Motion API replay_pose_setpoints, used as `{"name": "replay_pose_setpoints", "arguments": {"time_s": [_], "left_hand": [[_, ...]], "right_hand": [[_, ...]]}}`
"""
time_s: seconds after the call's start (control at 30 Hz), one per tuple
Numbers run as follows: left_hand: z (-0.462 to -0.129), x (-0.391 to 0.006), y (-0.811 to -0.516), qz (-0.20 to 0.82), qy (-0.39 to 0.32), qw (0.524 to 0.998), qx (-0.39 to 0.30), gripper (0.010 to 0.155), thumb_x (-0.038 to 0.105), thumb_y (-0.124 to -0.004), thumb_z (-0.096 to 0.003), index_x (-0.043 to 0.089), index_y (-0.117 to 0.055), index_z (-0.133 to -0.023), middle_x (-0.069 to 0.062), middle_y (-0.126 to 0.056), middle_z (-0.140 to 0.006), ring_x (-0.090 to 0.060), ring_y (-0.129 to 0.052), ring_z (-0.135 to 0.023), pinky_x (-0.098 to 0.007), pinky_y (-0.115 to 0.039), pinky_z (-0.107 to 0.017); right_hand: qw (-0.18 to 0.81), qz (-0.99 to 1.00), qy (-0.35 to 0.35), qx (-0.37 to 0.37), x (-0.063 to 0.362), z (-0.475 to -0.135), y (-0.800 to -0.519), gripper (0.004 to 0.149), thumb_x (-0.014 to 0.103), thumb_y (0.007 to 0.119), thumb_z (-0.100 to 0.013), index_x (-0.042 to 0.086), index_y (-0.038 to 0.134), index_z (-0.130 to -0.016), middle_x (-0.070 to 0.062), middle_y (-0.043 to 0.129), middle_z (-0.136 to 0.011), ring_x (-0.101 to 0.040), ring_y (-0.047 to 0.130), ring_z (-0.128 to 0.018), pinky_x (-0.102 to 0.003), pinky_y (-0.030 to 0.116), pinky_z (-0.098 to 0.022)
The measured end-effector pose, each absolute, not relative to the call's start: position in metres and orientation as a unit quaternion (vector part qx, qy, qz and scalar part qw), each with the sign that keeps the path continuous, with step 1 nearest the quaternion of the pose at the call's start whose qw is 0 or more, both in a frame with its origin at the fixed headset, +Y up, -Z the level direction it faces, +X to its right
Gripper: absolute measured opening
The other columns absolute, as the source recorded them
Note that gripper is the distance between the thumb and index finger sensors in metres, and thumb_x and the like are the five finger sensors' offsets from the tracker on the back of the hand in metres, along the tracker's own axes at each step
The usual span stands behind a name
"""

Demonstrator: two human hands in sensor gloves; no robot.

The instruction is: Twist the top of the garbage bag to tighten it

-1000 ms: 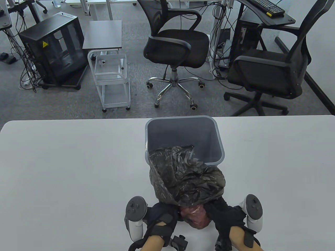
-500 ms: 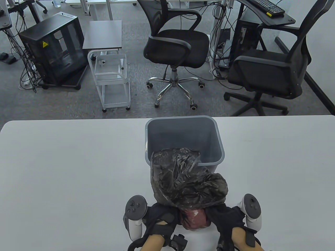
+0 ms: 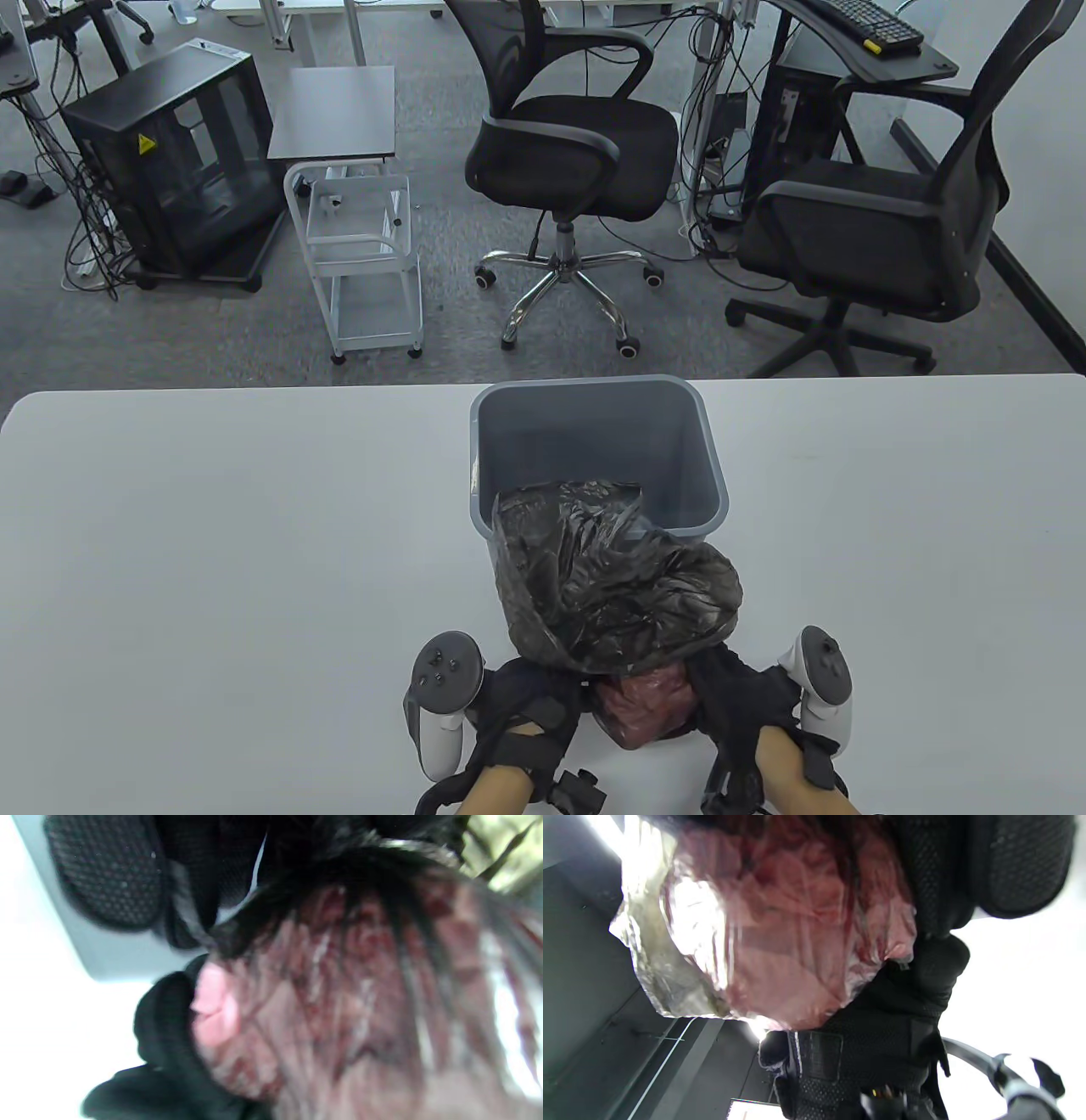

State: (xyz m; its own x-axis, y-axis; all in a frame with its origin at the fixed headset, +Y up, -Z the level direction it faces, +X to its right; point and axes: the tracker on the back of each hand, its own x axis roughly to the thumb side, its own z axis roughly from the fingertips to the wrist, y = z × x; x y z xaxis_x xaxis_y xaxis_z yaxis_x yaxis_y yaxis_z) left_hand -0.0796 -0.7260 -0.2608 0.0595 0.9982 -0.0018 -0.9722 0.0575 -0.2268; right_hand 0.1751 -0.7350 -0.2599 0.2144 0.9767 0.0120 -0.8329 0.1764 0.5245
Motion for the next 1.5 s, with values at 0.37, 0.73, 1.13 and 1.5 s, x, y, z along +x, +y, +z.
{"name": "replay_pose_setpoints", "arguments": {"time_s": [0.37,0.73,1.13,1.5], "left_hand": [[-0.261,-0.093,-0.724,0.638,-0.02,0.768,-0.042,0.056,0.055,-0.065,-0.0516,0.024,-0.082,-0.095,-0.01,-0.09,-0.087,-0.022,-0.111,-0.028,-0.034,-0.095,-0.012],[-0.263,-0.086,-0.724,0.672,-0.079,0.735,-0.039,0.057,0.057,-0.063,-0.0525,0.03,-0.075,-0.101,-0.007,-0.062,-0.109,-0.036,-0.089,-0.08,-0.052,-0.084,-0.044],[-0.261,-0.098,-0.718,0.618,-0.026,0.786,0.008,0.056,0.054,-0.066,-0.0512,0.024,-0.081,-0.096,-0.01,-0.081,-0.095,-0.025,-0.11,-0.036,-0.037,-0.094,-0.015],[-0.264,-0.09,-0.719,0.654,-0.083,0.751,-0.042,0.058,0.057,-0.066,-0.0521,0.03,-0.075,-0.102,-0.009,-0.066,-0.107,-0.034,-0.098,-0.064,-0.046,-0.088,-0.033]], "right_hand": [[0.685,0.665,0.144,0.26,0.168,-0.253,-0.722,0.105,0.072,0.069,-0.051,0.005,0.008,-0.104,-0.036,0.027,-0.101,-0.064,0.061,-0.081,-0.07,0.063,-0.053],[0.722,0.641,0.158,0.208,0.175,-0.257,-0.729,0.088,0.058,0.062,-0.056,-0.003,0.016,-0.101,-0.037,0.056,-0.092,-0.054,0.094,-0.056,-0.057,0.085,-0.037],[0.667,0.68,0.125,0.276,0.17,-0.256,-0.72,0.098,0.062,0.072,-0.054,0.004,0.011,-0.105,-0.035,0.024,-0.102,-0.06,0.06,-0.085,-0.07,0.06,-0.057],[0.715,0.659,0.114,0.203,0.184,-0.26,-0.728,0.086,0.057,0.064,-0.057,-0.004,0.024,-0.103,-0.04,0.058,-0.089,-0.042,0.097,-0.053,-0.054,0.084,-0.037]]}}
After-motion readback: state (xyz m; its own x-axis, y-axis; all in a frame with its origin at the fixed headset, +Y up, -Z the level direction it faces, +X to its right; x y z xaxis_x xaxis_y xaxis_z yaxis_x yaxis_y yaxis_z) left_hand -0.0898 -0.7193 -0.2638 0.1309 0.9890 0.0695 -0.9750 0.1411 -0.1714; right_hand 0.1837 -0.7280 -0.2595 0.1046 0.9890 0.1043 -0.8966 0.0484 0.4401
